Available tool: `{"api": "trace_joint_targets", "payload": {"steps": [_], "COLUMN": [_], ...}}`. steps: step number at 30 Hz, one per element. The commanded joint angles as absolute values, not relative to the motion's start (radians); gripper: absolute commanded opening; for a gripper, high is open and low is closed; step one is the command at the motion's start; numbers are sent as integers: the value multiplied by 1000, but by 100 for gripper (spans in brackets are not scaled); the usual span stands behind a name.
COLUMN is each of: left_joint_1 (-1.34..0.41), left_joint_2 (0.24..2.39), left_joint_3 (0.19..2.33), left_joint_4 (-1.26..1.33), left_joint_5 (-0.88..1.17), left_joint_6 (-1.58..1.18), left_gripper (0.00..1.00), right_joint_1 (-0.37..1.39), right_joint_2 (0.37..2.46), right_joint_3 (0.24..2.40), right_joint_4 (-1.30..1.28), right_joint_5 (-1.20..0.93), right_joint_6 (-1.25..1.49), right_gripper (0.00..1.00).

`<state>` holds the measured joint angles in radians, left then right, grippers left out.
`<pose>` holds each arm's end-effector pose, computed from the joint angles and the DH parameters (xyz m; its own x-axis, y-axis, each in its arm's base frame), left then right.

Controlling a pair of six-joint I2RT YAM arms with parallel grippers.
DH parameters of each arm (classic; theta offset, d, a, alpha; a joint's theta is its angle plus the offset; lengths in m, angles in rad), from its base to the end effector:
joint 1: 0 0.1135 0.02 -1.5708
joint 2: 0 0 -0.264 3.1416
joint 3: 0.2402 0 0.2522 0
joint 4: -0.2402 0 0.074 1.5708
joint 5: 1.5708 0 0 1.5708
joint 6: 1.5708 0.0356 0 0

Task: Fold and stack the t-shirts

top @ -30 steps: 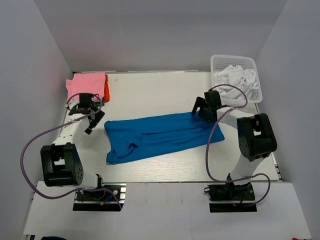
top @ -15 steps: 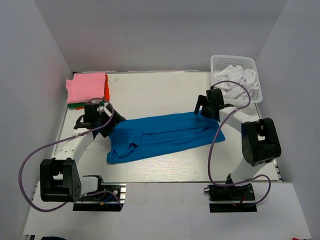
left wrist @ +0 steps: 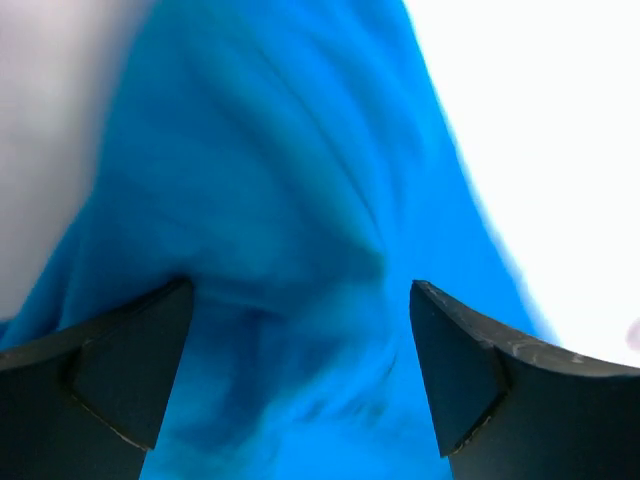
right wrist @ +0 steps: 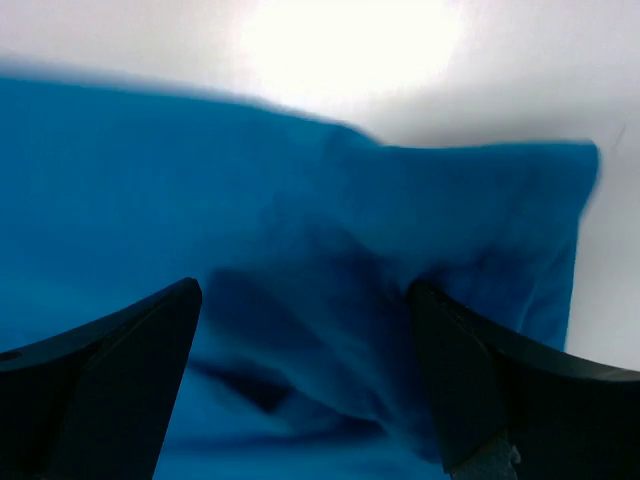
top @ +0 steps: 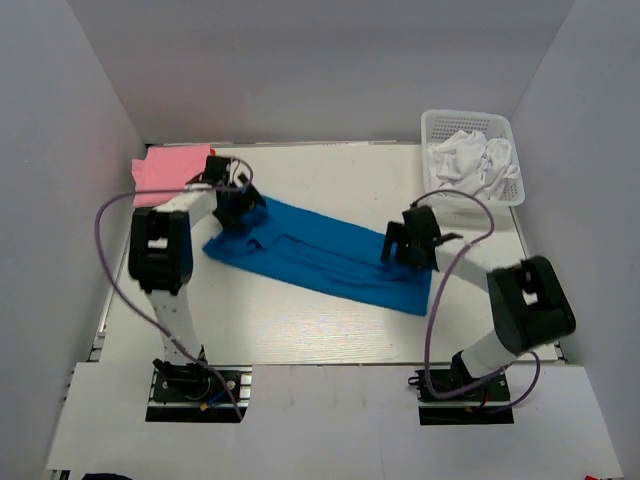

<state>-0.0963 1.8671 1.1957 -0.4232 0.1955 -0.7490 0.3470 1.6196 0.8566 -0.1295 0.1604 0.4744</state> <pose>0.3737 -0.0431 0.1638 -0.7725 -0.5964 -0.2182 -0.4683 0.7670 -0.4386 0.3027 0.1034 0.1663 -0.7617 0.2041 -0.6150 0.1197 0.9771 0.1760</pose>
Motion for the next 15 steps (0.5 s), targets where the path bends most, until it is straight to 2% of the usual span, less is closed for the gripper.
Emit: {"api": "trace_joint_targets", "payload": {"steps": [1,2,3,5,6,7,8,10,11,15], "left_joint_1": [-98,-113,-123,-135,-135,-144,-144,-166,-181,-219], "left_joint_2": [2198,2282,2362,2520,2669,2731,2776,2798,2798,2882], "left_joint_3": [1559,1682,1909,2131,2333,2415,2468,2409,2366,2485], "left_joint_4": [-520,-553,-572,-586,-586,-551,-504,-259,-185,-173], "left_joint_5": [-3,6,55,157,267,305,345,425,472,453], "left_joint_6": [-658,-638,-621,-612,-612,-633,-661,-719,-767,-793], "left_gripper": [100,100,100,100,100,100,100,100,100,100], "right_joint_1": [489,520,549,690,757,794,874,922,1007,1116], "right_joint_2": [1478,1418,1372,1322,1310,1274,1267,1291,1304,1397], "right_joint_3": [662,638,618,588,568,554,528,531,538,609], "right_joint_4": [-236,-235,-238,-278,-281,-241,-223,-175,-173,-157], "right_joint_5": [91,31,22,-26,-50,-67,-134,-219,-248,-270], "right_joint_6": [520,523,522,493,474,463,422,312,278,152], "right_gripper": [90,90,90,90,90,90,90,90,90,90]}}
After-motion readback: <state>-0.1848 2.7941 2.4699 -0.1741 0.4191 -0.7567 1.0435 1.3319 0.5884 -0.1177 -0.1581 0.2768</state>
